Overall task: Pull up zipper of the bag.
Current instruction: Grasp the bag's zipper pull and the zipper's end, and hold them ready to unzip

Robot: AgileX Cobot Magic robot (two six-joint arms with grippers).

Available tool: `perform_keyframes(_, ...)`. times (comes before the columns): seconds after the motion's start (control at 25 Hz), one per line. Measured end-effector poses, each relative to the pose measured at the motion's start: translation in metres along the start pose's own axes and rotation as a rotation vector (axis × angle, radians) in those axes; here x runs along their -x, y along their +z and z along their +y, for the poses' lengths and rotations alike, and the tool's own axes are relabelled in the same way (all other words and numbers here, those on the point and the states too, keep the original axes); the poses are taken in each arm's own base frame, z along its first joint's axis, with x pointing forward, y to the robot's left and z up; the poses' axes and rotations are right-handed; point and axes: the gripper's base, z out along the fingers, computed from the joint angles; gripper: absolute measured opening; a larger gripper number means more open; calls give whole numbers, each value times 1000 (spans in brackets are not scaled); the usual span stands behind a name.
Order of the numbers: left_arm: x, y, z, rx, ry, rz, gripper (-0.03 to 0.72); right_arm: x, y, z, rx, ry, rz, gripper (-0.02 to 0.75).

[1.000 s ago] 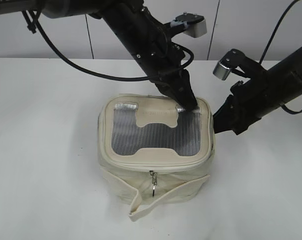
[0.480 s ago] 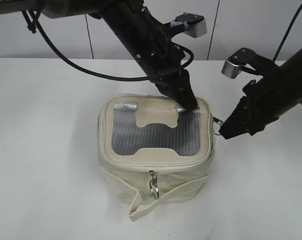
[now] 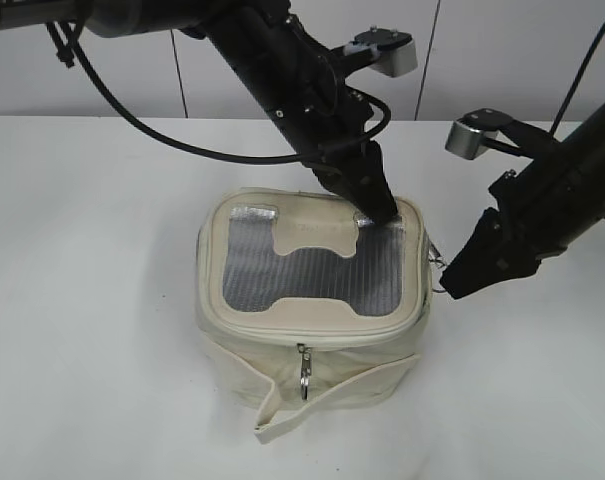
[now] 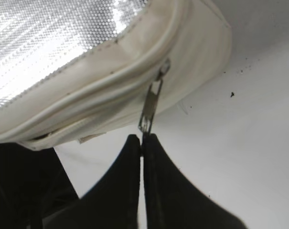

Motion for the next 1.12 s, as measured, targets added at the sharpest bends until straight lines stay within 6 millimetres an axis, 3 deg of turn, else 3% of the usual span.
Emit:
perform_keyframes(0.68,0,0,1,6,-104,-5,78,-7,-17,21,29,23,18,8)
perform_keyframes(1.12,1,0,3,30,-189,-12,78,0,-3,59,41,-52,160,8)
